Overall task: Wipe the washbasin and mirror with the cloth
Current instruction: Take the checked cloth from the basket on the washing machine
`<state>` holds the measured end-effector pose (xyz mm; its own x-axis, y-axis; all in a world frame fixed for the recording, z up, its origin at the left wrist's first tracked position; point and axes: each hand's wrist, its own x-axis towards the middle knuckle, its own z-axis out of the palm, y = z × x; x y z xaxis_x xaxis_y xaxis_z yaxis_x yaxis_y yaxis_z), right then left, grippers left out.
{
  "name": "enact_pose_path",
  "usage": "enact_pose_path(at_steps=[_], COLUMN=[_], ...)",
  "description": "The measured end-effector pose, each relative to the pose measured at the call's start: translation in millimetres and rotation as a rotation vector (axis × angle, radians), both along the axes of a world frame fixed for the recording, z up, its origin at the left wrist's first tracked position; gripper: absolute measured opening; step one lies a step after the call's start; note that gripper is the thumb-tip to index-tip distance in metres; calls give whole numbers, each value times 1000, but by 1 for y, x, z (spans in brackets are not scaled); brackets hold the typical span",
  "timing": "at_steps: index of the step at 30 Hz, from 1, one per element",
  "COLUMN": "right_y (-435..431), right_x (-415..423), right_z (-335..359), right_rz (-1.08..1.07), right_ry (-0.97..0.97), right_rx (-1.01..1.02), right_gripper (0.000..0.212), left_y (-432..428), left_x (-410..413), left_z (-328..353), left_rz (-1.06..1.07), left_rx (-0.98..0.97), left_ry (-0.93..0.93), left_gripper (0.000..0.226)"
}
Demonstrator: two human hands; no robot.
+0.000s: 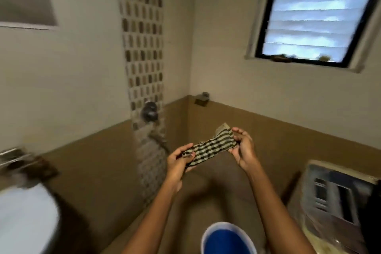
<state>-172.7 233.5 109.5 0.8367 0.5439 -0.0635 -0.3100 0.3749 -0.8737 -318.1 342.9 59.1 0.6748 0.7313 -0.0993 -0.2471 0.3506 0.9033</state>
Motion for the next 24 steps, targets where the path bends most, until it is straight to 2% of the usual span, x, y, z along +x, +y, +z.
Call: enact_pose_path(at_steps=[5,10,15,18,19,20,22,24], right_y=[140,233,272,276,275,274,275,283], right_x=[-154,-314,-436,-482,-494,-505,-522,-530], right_z=[-25,-52,-98,-129,-138,-148,-161,-167], right_rz=[341,668,934,1084,1132,1173,1168,1157], right_ry=[72,5,-8,2,-52,-172,-536,-741], right_rx=[-2,-93,-243,-407,-488,-584,-696,-583], right_gripper=[9,31,28,37,42,48,64,76], left_y=[95,152,181,184,184,187,194,203], left_x=[-176,-350,-493,-541,-551,-560,-570,-574], left_z=[-14,-18,-29,-36,-39,-41,-45,-46], left_rz=[373,672,800,783,742,681,497,265], left_rx=[-24,7,123,182,197,217,283,346], left_ry=[60,86,246,345,378,418,523,634], left_gripper=[26,36,42,46,48,52,56,55])
